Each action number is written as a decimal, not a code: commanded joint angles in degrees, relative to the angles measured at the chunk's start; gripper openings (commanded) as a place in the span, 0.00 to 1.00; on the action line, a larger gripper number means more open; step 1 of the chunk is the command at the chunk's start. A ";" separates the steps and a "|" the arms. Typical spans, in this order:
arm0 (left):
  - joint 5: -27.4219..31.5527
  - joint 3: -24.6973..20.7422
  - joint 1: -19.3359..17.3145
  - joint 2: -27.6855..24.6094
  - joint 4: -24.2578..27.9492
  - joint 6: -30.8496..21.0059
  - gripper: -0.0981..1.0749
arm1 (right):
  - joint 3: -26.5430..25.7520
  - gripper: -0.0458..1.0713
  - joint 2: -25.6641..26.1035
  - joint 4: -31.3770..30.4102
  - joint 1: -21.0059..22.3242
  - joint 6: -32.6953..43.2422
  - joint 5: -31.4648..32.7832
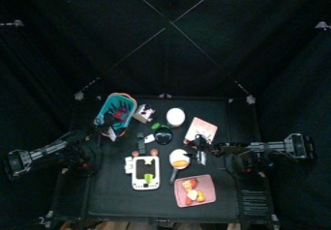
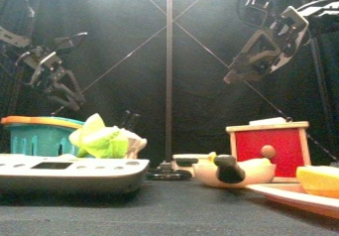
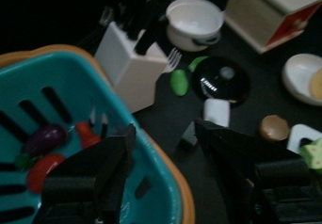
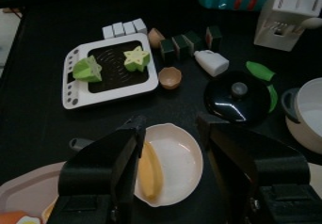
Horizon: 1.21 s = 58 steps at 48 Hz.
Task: Push basket to top left
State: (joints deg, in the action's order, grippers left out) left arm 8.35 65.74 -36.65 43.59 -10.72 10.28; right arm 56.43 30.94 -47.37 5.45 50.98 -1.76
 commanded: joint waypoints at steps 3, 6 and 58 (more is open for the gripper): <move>2.81 -2.90 -1.14 -2.29 0.97 0.09 0.84 | 0.09 0.79 1.32 0.00 0.26 0.00 -0.79; 3.52 -3.69 -1.49 -2.90 1.58 0.00 0.84 | 0.53 0.79 1.32 -0.09 0.18 0.00 -2.02; 2.72 -5.89 -3.96 -17.49 3.08 0.09 0.71 | 0.97 0.79 0.18 -0.97 0.70 -0.09 -5.45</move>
State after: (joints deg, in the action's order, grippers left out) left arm 11.51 61.08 -40.34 26.10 -7.91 10.11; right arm 57.92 30.85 -48.43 5.71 50.98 -6.77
